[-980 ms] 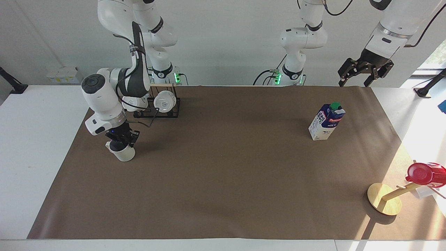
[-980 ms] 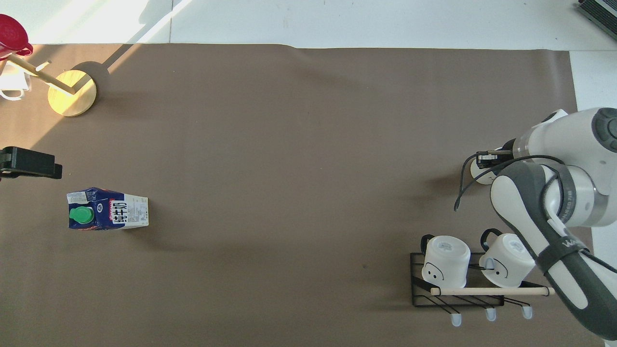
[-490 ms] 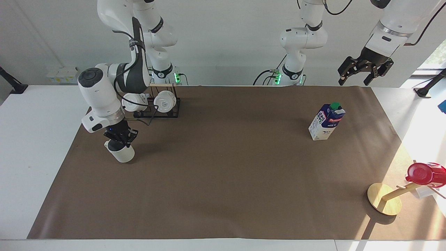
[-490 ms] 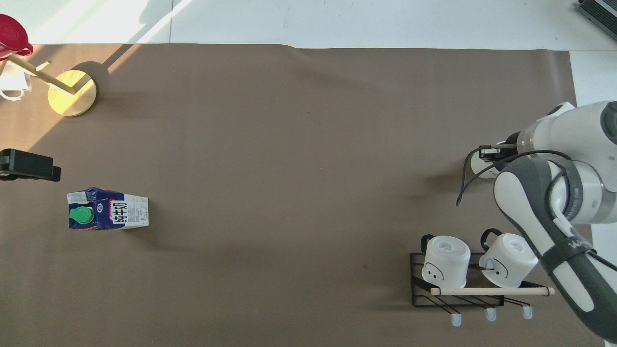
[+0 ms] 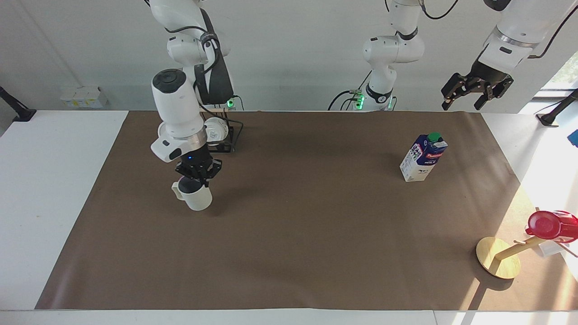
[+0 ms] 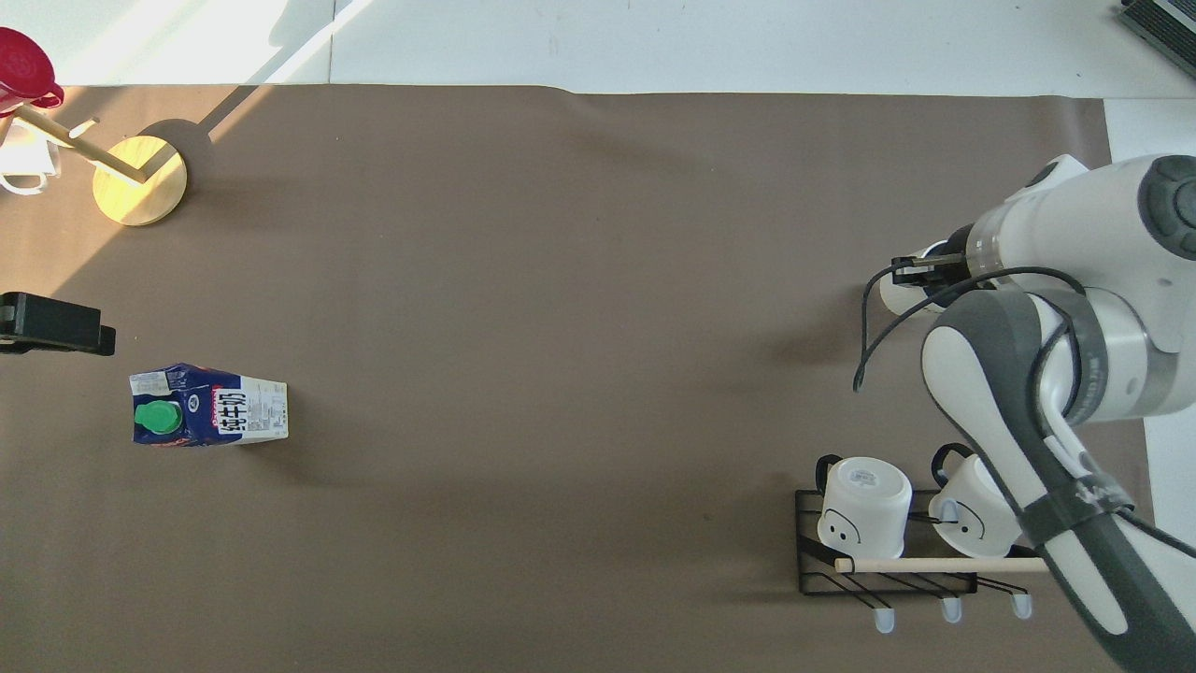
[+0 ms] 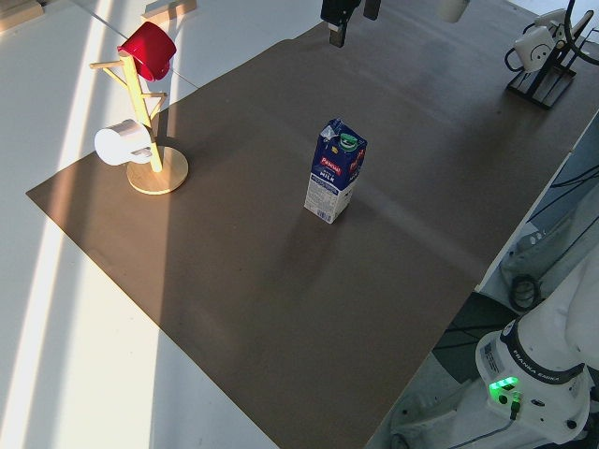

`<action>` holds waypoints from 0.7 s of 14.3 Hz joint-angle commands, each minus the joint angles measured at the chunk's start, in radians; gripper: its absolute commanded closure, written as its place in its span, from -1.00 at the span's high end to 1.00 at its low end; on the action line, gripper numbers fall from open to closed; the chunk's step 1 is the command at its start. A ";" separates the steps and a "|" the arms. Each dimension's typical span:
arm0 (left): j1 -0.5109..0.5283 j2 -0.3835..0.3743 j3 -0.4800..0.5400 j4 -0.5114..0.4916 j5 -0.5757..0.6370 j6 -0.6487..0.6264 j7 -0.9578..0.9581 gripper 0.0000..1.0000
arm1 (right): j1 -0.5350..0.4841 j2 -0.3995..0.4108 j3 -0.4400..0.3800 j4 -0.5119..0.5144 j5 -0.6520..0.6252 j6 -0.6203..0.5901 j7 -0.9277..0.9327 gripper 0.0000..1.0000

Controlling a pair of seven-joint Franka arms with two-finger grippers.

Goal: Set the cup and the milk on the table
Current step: 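Lift the white mug with the right gripper and carry it toward the table center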

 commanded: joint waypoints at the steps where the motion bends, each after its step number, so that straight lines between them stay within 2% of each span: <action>1: 0.013 -0.001 -0.005 0.018 0.002 -0.021 -0.008 1.00 | 0.108 0.037 -0.003 0.100 -0.009 -0.073 0.123 -1.00; 3: 0.012 -0.001 -0.006 0.018 0.002 -0.027 -0.006 1.00 | 0.199 0.099 -0.003 0.183 -0.006 -0.120 0.244 -1.00; 5: 0.012 -0.003 -0.006 0.018 0.000 -0.030 -0.005 1.00 | 0.242 0.158 -0.001 0.261 -0.009 -0.141 0.338 -1.00; 7: 0.010 -0.001 -0.006 0.018 -0.001 -0.027 -0.008 1.00 | 0.321 0.211 -0.003 0.292 -0.012 -0.146 0.430 -1.00; 10: 0.012 -0.003 -0.006 0.018 -0.001 -0.030 -0.005 1.00 | 0.416 0.325 -0.003 0.408 -0.026 -0.150 0.583 -1.00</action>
